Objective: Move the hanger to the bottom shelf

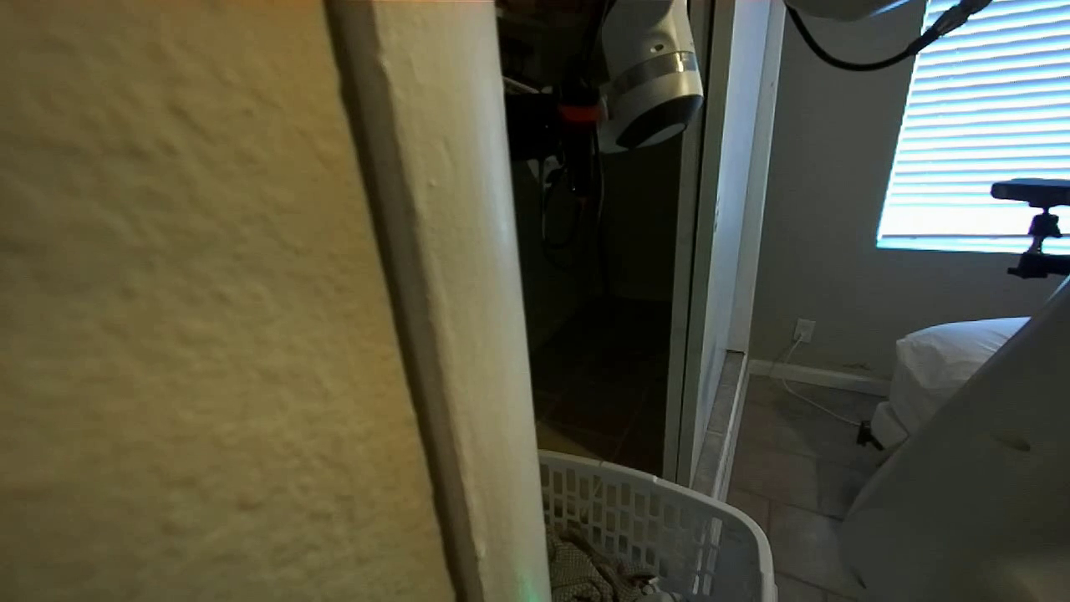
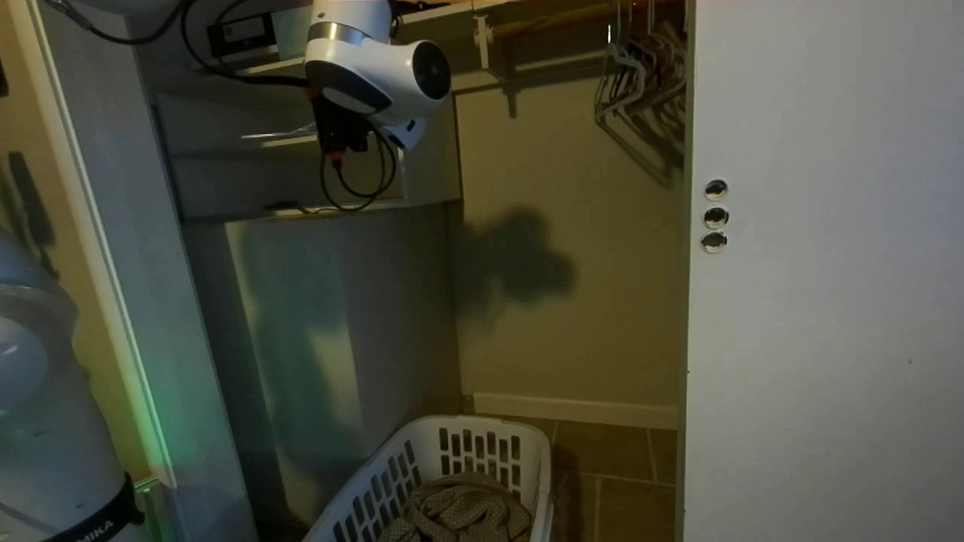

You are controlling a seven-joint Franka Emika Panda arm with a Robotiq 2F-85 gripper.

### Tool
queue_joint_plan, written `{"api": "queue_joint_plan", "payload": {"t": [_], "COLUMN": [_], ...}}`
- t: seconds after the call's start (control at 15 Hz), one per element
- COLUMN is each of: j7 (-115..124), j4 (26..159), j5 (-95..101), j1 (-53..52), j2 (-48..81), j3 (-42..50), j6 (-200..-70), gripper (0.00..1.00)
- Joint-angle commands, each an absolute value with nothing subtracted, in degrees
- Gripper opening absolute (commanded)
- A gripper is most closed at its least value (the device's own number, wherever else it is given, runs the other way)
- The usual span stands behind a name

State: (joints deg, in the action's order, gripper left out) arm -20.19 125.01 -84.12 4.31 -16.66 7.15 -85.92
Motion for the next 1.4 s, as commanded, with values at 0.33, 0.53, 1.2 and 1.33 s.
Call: {"api": "queue_joint_plan", "payload": {"t": [0.33,0.53,1.2,1.33], "j7": [-24.71,-25.76,-27.89,-27.66], "j4": [128.38,129.07,130.41,131.27], "j5": [-77.36,-74.89,-72.35,-71.81], "j1": [8.16,9.08,11.41,11.95], "j2": [-16.78,-16.89,-15.89,-15.38], "j3": [9.17,9.94,12.36,12.98], "j6": [-74.36,-71.40,-64.33,-63.51], "gripper": [0.03,0.03,0.03,0.03]}}
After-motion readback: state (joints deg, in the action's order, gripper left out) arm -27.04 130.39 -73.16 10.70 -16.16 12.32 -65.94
